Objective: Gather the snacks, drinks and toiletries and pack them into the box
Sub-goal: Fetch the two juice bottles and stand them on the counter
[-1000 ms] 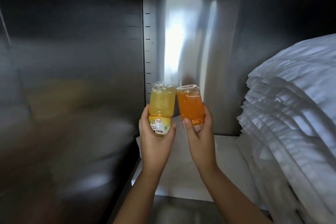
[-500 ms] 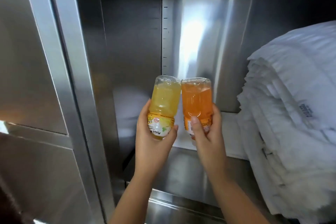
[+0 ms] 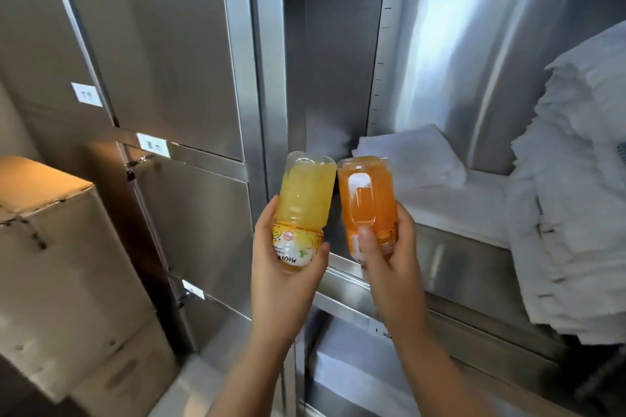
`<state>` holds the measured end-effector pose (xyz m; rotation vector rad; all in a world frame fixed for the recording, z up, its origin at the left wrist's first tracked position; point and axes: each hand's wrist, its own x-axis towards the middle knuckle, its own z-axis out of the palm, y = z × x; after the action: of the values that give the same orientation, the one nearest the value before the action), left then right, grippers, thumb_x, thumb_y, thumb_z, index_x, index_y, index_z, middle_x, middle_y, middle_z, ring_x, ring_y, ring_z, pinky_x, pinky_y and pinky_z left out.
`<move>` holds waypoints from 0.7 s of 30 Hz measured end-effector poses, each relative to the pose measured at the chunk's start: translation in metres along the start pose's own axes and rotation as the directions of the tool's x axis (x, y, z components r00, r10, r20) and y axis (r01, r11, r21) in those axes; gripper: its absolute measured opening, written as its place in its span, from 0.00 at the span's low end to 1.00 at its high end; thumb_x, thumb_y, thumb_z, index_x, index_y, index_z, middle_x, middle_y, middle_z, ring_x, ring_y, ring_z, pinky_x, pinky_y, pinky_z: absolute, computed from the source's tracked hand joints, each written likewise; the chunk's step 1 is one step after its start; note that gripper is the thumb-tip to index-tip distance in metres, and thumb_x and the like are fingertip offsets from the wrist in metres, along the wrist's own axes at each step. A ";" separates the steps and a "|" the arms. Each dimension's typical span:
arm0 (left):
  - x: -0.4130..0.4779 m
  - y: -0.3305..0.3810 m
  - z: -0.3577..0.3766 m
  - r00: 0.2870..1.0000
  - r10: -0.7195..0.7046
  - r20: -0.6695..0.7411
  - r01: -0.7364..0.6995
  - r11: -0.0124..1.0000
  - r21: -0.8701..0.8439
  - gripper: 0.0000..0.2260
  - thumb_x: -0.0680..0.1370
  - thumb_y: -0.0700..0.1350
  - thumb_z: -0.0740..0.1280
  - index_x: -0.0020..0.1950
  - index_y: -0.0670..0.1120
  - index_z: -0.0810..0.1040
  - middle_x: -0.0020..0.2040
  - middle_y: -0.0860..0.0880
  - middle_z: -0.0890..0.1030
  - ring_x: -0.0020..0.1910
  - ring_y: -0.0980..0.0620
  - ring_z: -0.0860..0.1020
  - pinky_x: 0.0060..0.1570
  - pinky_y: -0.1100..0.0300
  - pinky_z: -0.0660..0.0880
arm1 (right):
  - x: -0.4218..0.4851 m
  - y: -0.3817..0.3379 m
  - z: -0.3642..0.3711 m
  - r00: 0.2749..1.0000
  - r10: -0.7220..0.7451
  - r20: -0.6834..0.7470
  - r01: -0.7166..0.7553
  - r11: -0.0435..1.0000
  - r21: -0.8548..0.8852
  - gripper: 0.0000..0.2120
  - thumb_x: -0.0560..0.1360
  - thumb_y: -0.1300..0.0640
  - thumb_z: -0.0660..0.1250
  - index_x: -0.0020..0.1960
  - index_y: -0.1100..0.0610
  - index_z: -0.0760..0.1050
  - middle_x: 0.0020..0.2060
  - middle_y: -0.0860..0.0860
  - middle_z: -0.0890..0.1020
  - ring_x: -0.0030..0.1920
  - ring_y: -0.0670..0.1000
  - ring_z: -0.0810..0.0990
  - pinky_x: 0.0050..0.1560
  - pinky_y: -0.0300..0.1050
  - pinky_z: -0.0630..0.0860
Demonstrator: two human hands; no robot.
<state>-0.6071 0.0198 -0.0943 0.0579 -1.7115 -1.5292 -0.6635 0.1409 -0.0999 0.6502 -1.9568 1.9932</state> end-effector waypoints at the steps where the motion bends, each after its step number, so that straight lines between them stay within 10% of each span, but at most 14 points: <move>1: -0.002 0.005 -0.012 1.000 0.013 -0.008 -0.013 1.000 0.016 0.33 0.69 0.42 0.75 0.69 0.58 0.64 0.59 0.61 0.74 0.54 0.58 0.77 0.47 0.69 0.74 | -0.003 -0.004 0.010 1.000 0.001 0.014 -0.001 1.000 0.017 0.23 0.74 0.41 0.63 0.67 0.36 0.61 0.57 0.32 0.74 0.56 0.38 0.77 0.51 0.36 0.77; 9: -0.025 0.044 -0.151 0.981 0.073 -0.181 -0.045 0.987 0.157 0.34 0.68 0.45 0.74 0.70 0.58 0.63 0.64 0.56 0.72 0.61 0.53 0.75 0.58 0.53 0.75 | -0.056 -0.054 0.131 0.980 -0.056 0.189 0.030 0.990 0.139 0.27 0.72 0.39 0.61 0.69 0.41 0.61 0.56 0.34 0.75 0.54 0.36 0.77 0.51 0.35 0.77; 14: -0.057 0.082 -0.271 0.919 0.163 -0.359 -0.064 0.960 0.271 0.33 0.69 0.39 0.75 0.70 0.55 0.64 0.61 0.65 0.73 0.58 0.63 0.74 0.49 0.73 0.72 | -0.129 -0.100 0.239 0.929 -0.096 0.358 -0.008 0.961 0.277 0.24 0.73 0.43 0.61 0.68 0.44 0.61 0.56 0.37 0.76 0.50 0.35 0.79 0.45 0.33 0.77; 21: -0.156 0.147 -0.461 0.822 0.173 -0.542 0.025 0.941 0.338 0.33 0.70 0.43 0.75 0.69 0.57 0.64 0.62 0.57 0.74 0.58 0.55 0.76 0.51 0.63 0.76 | -0.288 -0.176 0.377 0.827 -0.163 0.539 -0.048 0.933 0.356 0.21 0.73 0.37 0.61 0.65 0.37 0.61 0.55 0.30 0.75 0.54 0.32 0.75 0.48 0.27 0.73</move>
<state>-0.1653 -0.2315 -0.0870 0.5618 -1.4344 -1.0031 -0.2816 -0.1907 -0.0948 1.5260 -1.8111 2.3276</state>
